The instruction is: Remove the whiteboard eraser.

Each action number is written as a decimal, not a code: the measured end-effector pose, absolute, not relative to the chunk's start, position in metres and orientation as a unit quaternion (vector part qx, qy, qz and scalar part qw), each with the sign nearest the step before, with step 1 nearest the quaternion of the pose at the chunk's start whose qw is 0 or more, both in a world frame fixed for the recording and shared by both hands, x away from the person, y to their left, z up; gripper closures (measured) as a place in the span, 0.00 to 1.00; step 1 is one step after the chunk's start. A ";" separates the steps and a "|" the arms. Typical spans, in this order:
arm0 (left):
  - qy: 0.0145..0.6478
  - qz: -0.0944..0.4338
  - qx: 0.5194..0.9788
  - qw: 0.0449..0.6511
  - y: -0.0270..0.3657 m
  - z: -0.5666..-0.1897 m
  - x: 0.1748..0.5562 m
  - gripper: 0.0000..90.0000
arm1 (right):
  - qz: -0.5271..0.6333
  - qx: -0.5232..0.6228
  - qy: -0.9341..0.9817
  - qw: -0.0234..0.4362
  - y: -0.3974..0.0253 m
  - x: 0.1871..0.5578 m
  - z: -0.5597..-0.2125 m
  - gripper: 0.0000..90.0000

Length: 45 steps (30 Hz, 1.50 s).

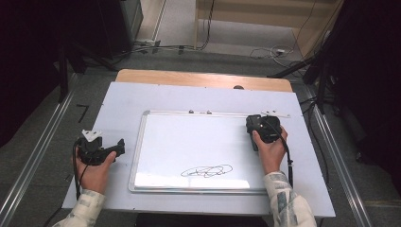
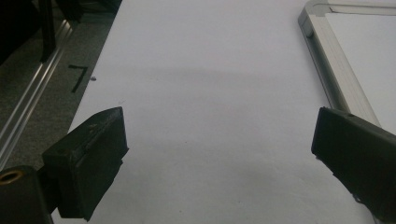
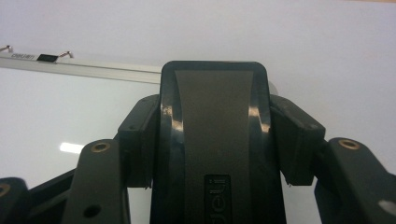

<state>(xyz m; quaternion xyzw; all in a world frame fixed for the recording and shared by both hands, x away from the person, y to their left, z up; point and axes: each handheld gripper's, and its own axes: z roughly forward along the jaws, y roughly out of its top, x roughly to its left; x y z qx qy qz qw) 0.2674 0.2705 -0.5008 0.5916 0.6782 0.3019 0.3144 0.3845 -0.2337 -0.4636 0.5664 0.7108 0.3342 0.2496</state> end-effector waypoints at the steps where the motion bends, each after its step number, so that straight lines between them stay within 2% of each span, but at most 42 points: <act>1: 0.678 0.302 0.592 0.314 0.270 -0.501 0.267 0.04 | 0.334 0.566 0.711 0.250 -0.234 0.384 -0.464 0.43; 29: 0.677 0.303 0.592 0.315 0.270 -0.500 0.266 0.04 | 0.359 0.521 0.738 0.235 -0.232 0.328 -0.443 0.43; 45: 0.677 0.303 0.592 0.314 0.269 -0.500 0.266 0.04 | 0.361 0.513 0.744 0.230 -0.236 0.308 -0.441 0.43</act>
